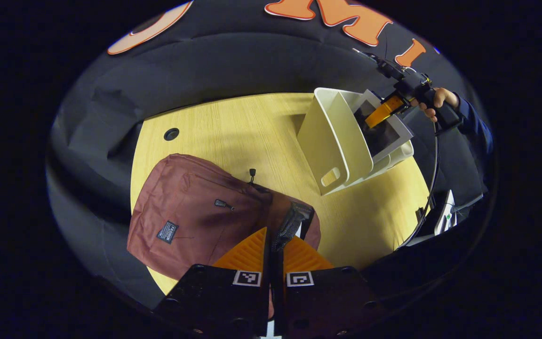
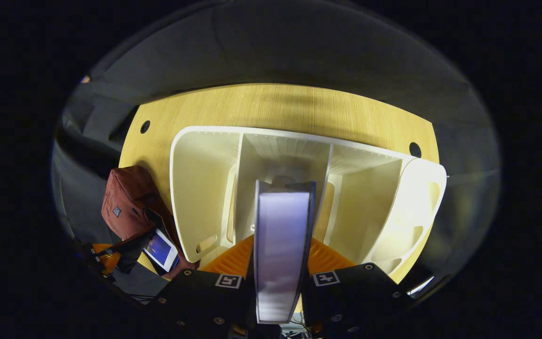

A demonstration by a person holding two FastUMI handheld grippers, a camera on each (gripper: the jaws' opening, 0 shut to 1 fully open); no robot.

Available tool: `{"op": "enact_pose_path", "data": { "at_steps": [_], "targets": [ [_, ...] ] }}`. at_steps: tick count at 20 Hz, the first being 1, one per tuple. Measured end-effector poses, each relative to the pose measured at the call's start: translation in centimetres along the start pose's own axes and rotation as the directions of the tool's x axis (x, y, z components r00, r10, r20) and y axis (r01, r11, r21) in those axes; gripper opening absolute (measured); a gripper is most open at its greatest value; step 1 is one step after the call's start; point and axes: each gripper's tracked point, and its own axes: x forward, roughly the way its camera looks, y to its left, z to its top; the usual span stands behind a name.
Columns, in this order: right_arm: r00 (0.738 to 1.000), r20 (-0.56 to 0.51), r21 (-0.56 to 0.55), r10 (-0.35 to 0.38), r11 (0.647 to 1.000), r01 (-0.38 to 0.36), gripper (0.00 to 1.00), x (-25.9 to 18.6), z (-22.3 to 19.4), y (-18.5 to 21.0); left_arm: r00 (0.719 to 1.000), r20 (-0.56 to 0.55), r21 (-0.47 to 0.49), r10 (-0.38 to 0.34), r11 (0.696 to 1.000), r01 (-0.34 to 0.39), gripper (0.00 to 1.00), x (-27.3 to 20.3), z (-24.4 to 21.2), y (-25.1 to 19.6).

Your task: Open the schoolbag, grab two books from the bookshelf and put them into the schoolbag.

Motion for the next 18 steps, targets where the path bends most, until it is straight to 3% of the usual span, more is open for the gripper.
{"op": "enact_pose_path", "data": {
  "at_steps": [2,9,18],
  "targets": [
    [0.999,0.032,0.004,-0.001,1.000,0.001,0.39,-1.5,-0.2,0.1,1.000,0.006,0.015,-0.001,1.000,0.001,0.06,0.0,0.1,0.1],
    [0.992,0.122,0.115,-0.038,0.993,0.024,0.39,-6.4,-1.7,0.5,0.995,0.014,0.075,-0.103,0.992,0.102,0.06,0.1,-0.2,-0.8],
    [0.973,0.214,0.199,-0.085,0.979,0.042,0.39,-14.0,-6.7,3.0,0.979,0.030,0.184,-0.200,0.964,0.192,0.06,-0.1,-1.2,-0.5]
  ]
}}
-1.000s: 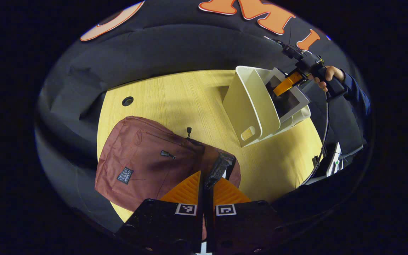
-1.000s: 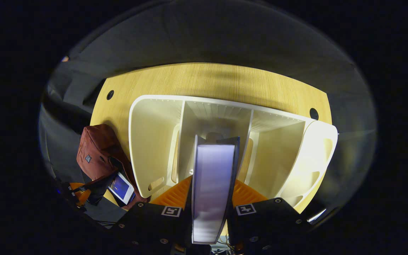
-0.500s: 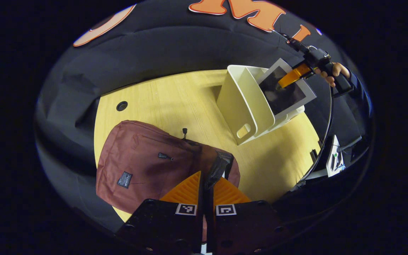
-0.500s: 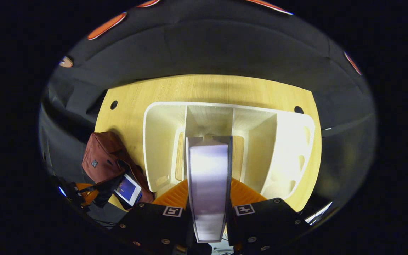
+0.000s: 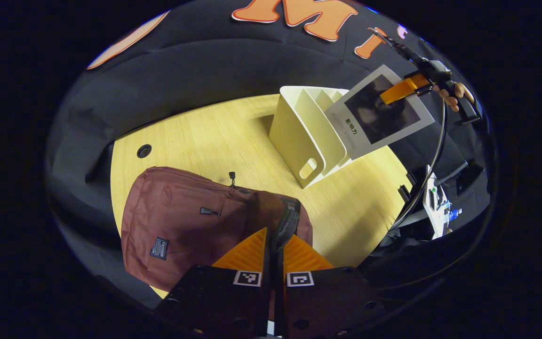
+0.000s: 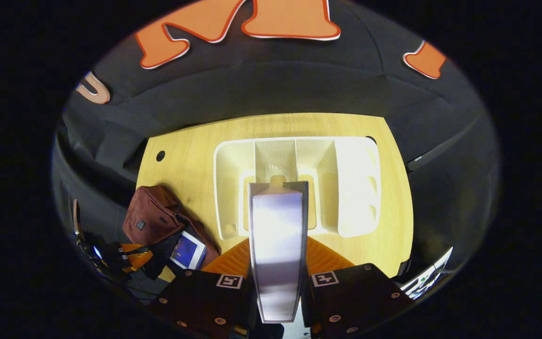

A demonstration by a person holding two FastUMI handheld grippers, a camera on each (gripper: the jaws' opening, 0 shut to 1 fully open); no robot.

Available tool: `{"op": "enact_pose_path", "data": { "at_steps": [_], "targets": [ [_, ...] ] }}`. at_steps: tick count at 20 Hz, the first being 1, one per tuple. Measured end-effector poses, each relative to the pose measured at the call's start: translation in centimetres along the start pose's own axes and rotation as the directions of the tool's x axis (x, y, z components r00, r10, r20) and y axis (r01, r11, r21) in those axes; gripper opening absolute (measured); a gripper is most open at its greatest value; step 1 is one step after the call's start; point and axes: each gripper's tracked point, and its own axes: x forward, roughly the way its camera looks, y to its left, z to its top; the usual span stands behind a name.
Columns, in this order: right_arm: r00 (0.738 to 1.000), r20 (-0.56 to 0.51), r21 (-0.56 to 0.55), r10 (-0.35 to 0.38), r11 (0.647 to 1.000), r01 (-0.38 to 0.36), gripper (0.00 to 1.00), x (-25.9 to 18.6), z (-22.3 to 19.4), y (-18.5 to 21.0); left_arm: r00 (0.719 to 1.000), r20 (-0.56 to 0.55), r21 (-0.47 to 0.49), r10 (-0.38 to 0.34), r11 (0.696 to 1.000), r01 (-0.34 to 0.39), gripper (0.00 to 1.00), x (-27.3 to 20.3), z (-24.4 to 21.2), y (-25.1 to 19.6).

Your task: Open the schoolbag, grab two books from the bookshelf and put them into the schoolbag.

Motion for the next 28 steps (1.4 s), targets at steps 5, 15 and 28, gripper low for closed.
{"op": "enact_pose_path", "data": {
  "at_steps": [5,15,28],
  "targets": [
    [0.998,0.058,0.024,0.017,1.000,-0.019,0.39,-3.8,-2.3,1.5,1.000,-0.001,0.046,-0.019,0.999,0.019,0.06,-0.2,0.3,-0.1],
    [0.972,0.089,0.138,0.216,0.964,-0.227,0.38,-2.9,-8.8,9.1,1.000,-0.012,0.114,-0.018,0.993,0.019,0.06,-0.7,0.2,-0.4],
    [0.862,0.195,0.391,0.468,0.769,-0.506,0.38,4.2,-15.3,19.2,1.000,0.020,0.247,0.002,0.969,-0.007,0.06,-1.9,2.1,0.3]
  ]
}}
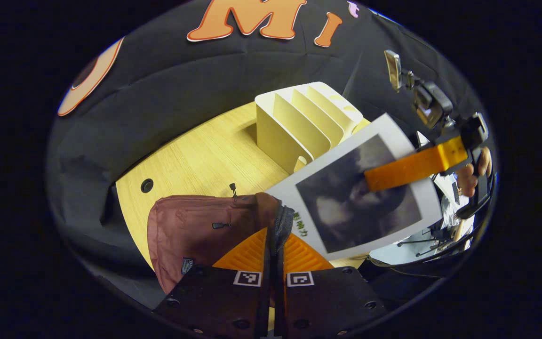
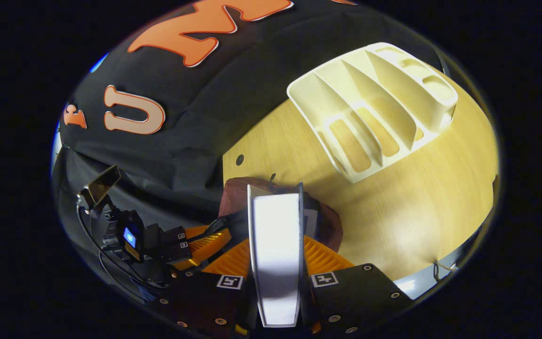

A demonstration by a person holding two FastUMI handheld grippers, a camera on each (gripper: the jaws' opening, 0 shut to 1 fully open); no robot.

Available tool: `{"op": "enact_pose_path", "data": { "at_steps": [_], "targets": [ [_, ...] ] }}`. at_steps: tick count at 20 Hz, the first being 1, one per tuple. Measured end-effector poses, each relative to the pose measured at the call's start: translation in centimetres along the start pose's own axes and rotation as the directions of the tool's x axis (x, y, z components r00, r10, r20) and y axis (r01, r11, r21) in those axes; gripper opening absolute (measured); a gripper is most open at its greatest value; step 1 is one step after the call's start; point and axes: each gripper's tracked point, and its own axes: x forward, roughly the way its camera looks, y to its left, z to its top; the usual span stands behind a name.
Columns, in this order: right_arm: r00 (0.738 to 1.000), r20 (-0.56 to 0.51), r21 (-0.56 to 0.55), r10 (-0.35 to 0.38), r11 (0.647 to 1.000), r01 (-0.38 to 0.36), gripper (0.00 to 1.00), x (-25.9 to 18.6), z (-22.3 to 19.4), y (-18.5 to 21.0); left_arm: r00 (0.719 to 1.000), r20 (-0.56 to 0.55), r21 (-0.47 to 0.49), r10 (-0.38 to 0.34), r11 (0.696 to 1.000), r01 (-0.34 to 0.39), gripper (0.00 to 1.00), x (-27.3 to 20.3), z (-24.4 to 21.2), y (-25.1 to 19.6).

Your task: Open the schoolbag, grab two books from the bookshelf and put them into the schoolbag.

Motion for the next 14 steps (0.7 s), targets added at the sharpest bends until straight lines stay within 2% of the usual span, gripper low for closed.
{"op": "enact_pose_path", "data": {
  "at_steps": [4,8,14],
  "targets": [
    [0.997,0.013,0.077,0.074,0.994,-0.075,0.37,3.4,-2.1,-0.8,1.000,0.011,0.029,-0.022,0.999,0.022,0.06,-0.2,0.4,-0.4],
    [0.984,0.062,0.180,0.164,0.968,-0.173,0.37,6.0,-2.8,-0.5,0.998,0.039,0.057,-0.047,0.997,0.045,0.06,-1.2,1.6,-1.7],
    [0.960,0.109,0.237,0.257,0.931,-0.276,0.37,11.1,-3.9,0.8,0.997,0.062,0.095,-0.052,0.994,0.046,0.06,-2.0,2.0,-3.4]
  ]
}}
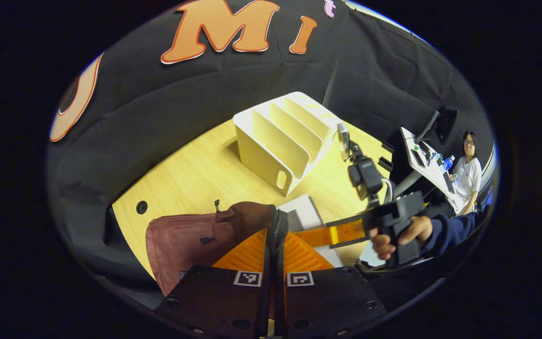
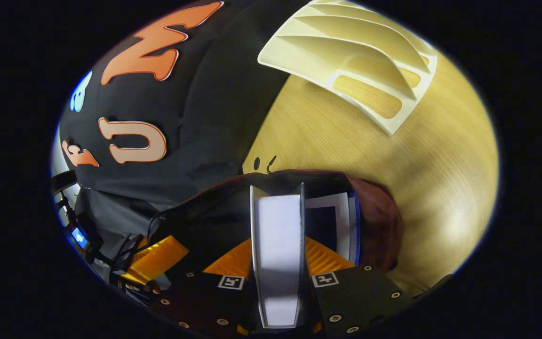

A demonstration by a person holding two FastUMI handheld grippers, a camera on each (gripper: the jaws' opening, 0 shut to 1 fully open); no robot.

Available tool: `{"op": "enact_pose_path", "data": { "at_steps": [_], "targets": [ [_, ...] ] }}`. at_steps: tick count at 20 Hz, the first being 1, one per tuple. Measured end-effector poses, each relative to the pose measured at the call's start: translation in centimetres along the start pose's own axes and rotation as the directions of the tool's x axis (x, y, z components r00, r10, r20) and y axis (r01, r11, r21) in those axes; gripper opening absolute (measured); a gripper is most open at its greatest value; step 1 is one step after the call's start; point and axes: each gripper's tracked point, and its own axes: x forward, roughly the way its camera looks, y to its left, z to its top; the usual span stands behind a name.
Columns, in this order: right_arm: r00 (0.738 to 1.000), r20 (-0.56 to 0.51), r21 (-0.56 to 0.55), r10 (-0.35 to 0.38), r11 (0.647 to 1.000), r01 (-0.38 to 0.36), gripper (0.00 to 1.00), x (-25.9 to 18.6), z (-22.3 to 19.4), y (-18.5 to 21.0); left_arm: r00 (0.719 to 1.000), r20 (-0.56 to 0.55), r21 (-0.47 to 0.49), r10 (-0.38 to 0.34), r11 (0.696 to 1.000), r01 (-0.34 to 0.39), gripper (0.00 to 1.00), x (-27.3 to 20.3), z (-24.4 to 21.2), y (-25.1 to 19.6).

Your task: Open the schoolbag, grab two books from the bookshelf and put them into the schoolbag.

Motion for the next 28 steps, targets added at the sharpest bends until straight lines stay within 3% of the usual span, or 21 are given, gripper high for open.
{"op": "enact_pose_path", "data": {
  "at_steps": [10,11,12,14,15,16,17,18,19,21,24,28],
  "targets": [
    [0.995,-0.036,0.023,0.088,0.996,-0.087,0.38,5.3,-1.8,-0.8,0.998,-0.065,0.051,0.025,0.998,-0.022,0.06,2.2,0.1,-3.1],
    [0.997,-0.033,0.029,0.072,0.997,-0.071,0.48,5.0,-1.7,-0.8,0.998,-0.054,0.035,0.017,0.999,-0.015,0.06,2.3,0.1,-3.1],
    [0.999,-0.034,0.033,0.043,0.999,-0.042,0.40,4.9,-1.6,-0.8,0.999,-0.039,-0.008,0.001,1.000,-0.001,0.06,2.5,0.3,-3.1],
    [0.996,-0.047,-0.008,-0.075,0.997,0.075,0.43,4.0,-1.3,-2.0,1.000,-0.020,-0.076,-0.011,0.997,0.009,0.05,2.6,-0.1,-2.4],
    [0.991,-0.034,-0.055,-0.129,0.990,0.127,0.40,3.4,-1.0,-2.7,1.000,-0.015,-0.091,-0.002,0.996,0.001,0.06,2.5,-0.5,-2.0],
    [0.987,-0.019,-0.094,-0.158,0.983,0.156,0.57,2.1,-0.1,-3.4,1.000,-0.009,-0.100,0.006,0.995,-0.007,0.06,2.4,-0.6,-1.7],
    [0.981,-0.015,-0.111,-0.191,0.976,0.188,0.65,1.1,0.4,-3.9,1.000,-0.001,-0.108,0.008,0.994,-0.008,0.05,2.6,-0.6,-1.6],
    [0.976,-0.017,-0.109,-0.219,0.970,0.216,0.68,-0.1,0.7,-4.3,1.000,-0.001,-0.115,0.008,0.993,-0.008,0.05,3.1,-0.9,-1.7],
    [0.978,-0.003,-0.109,-0.209,0.972,0.207,0.75,-1.4,1.4,-3.9,1.000,-0.006,-0.126,0.006,0.992,-0.007,0.05,3.5,-1.3,-1.9],
    [0.983,0.040,-0.104,-0.182,0.977,0.185,0.80,-3.8,3.5,-2.7,1.000,-0.019,-0.146,0.004,0.989,-0.006,0.06,4.5,-2.1,-2.6],
    [0.979,0.100,-0.158,-0.180,0.968,0.194,0.82,-7.0,6.5,-2.5,1.000,-0.023,-0.180,0.014,0.984,-0.018,0.06,5.9,-2.1,-3.4],
    [0.968,0.148,-0.288,-0.202,0.928,0.238,0.83,-12.0,10.4,-3.3,0.997,-0.038,-0.251,0.068,0.965,-0.075,0.07,7.3,-2.0,-4.6]
  ]
}}
